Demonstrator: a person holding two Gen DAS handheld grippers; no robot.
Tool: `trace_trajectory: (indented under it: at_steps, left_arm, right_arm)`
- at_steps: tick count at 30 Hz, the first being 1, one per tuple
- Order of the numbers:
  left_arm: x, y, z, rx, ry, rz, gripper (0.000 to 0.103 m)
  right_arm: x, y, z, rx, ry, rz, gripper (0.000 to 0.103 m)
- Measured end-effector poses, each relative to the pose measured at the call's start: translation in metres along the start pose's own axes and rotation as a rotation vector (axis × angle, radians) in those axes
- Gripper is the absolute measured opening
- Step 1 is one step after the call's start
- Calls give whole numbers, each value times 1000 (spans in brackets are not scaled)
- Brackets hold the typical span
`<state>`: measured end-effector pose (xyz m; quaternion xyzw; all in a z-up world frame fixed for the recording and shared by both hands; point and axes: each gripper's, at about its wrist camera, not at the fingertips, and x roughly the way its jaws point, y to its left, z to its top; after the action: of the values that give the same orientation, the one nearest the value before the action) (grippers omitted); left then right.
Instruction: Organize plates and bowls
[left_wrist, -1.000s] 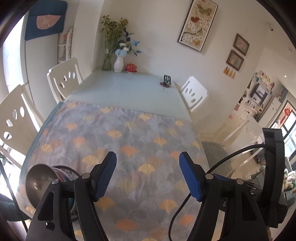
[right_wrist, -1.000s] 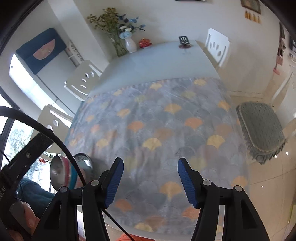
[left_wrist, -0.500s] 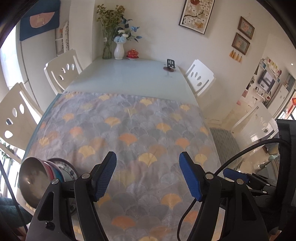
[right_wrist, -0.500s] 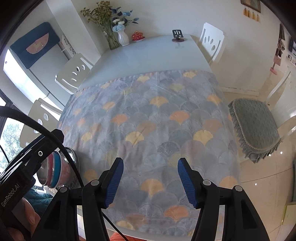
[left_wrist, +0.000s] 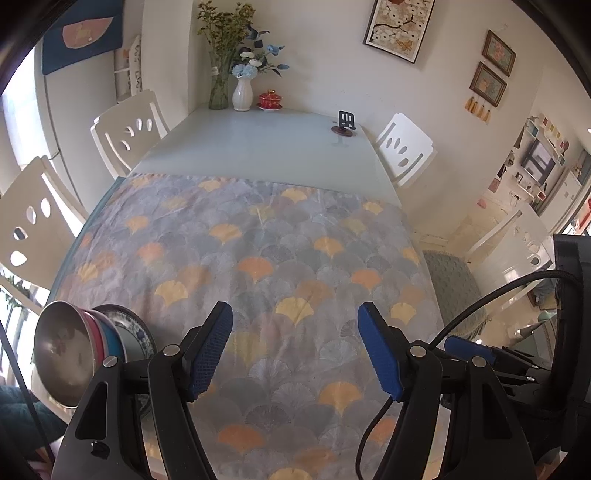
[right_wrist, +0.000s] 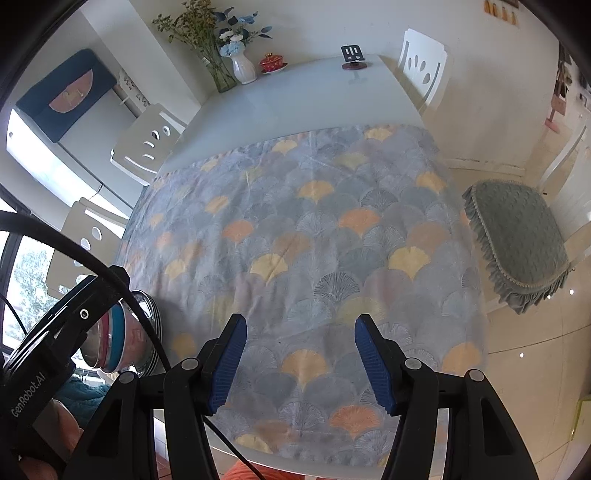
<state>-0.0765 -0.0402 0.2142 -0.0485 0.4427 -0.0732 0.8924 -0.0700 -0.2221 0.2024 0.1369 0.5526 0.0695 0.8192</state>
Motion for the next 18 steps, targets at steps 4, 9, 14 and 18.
trace_trajectory:
  at_steps: [4, 9, 14, 18]
  left_arm:
    - [4, 3, -2, -14, 19, -5, 69]
    - [2, 5, -3, -19, 17, -2, 69]
    - [2, 7, -4, -25, 17, 1, 69]
    - [2, 8, -5, -26, 15, 3, 69]
  right_arm:
    - [0, 0, 0, -1, -1, -1, 59]
    - [3, 0, -3, 3, 9, 3, 59]
    - [4, 1, -4, -2, 7, 4, 59]
    - [5, 2, -5, -1, 9, 6, 59]
